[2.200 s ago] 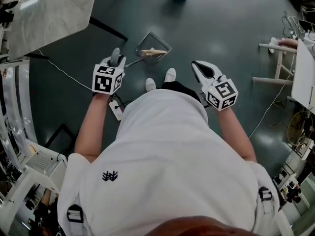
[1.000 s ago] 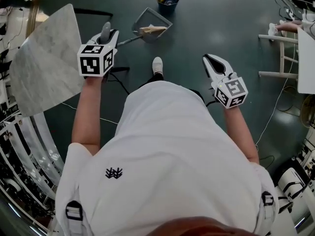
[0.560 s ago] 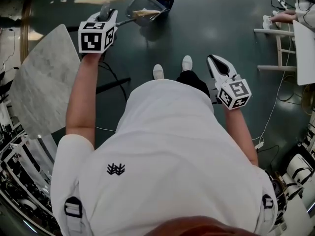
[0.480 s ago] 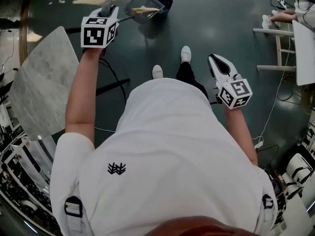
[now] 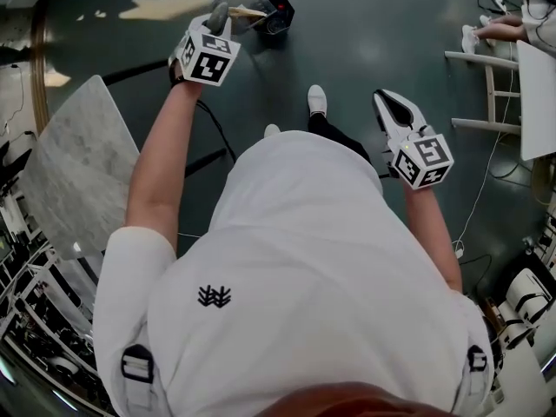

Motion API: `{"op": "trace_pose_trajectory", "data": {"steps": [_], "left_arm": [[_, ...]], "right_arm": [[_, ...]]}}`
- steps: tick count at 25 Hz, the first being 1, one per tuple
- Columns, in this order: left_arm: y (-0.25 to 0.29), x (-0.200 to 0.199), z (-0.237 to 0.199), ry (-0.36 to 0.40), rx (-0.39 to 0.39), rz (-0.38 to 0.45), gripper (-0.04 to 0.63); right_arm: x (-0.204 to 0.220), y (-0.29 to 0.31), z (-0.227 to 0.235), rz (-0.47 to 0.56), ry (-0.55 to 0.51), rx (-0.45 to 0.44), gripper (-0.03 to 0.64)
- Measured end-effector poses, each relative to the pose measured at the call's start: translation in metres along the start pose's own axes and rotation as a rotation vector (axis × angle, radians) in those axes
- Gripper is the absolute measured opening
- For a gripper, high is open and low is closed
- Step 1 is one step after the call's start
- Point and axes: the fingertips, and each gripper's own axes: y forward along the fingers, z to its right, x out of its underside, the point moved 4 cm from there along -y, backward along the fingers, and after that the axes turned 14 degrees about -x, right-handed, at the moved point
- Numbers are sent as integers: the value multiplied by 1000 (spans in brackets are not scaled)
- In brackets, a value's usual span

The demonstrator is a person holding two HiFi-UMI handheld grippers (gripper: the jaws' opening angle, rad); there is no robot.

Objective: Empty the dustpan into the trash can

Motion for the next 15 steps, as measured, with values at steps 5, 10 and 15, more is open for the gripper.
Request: {"op": "trace_pose_trajectory", "data": {"steps": [5,10,15], "left_arm": [[3,-8,83,421,81,55,67],[7,4,146,806,181,93,66],[10,9,178,1127,273,104,66]], "right_arm": [[-12,7,37,-8,12,-19,3],[-15,18,72,-8,31,-45,3],[-23,28,91,-8,25,-78,3]]}}
